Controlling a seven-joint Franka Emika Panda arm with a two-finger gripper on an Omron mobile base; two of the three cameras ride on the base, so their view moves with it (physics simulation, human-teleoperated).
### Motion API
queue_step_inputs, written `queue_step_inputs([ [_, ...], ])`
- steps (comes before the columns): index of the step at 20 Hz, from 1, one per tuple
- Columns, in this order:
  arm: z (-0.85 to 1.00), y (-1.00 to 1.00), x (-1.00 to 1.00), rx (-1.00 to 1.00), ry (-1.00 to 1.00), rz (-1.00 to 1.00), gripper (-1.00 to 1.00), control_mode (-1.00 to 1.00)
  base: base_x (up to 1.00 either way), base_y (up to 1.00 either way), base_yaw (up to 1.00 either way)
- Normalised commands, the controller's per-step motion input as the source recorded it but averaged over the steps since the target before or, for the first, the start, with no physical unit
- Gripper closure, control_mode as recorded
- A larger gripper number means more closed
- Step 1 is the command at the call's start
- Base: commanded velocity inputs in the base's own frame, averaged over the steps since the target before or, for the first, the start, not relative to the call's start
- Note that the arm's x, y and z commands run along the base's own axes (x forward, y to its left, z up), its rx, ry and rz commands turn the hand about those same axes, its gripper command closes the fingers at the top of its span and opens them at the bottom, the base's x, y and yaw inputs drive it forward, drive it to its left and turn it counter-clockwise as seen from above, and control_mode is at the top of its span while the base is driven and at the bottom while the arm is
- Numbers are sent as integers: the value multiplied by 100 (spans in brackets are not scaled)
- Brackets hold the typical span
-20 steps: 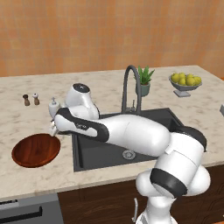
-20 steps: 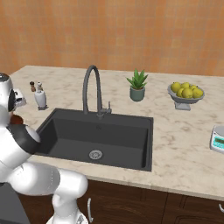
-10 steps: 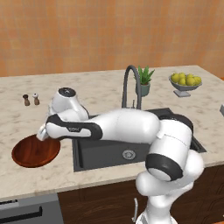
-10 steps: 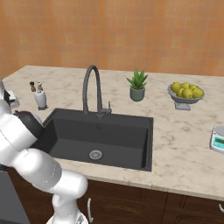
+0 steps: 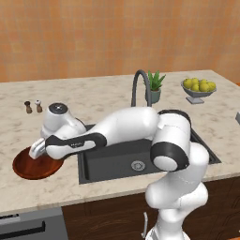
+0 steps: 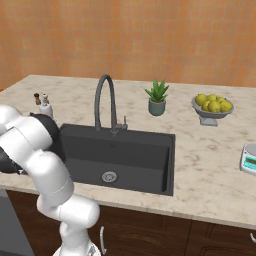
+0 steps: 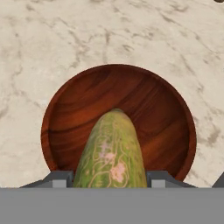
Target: Pick the cucumber from the sink and place it in the bowl. Then pick the bowl and place it in the microwave. Then close the microwave door and press the start button.
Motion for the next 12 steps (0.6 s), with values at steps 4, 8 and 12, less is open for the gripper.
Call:
queue_step_inputs([
  [4, -12, 13, 7, -5, 0, -1, 100, -100, 0, 0, 0],
  [8, -21, 0, 9, -3, 1, 0, 100, -100, 0, 0, 0],
  [12, -25, 0, 11, -1, 3, 0, 100, -100, 0, 0, 0],
])
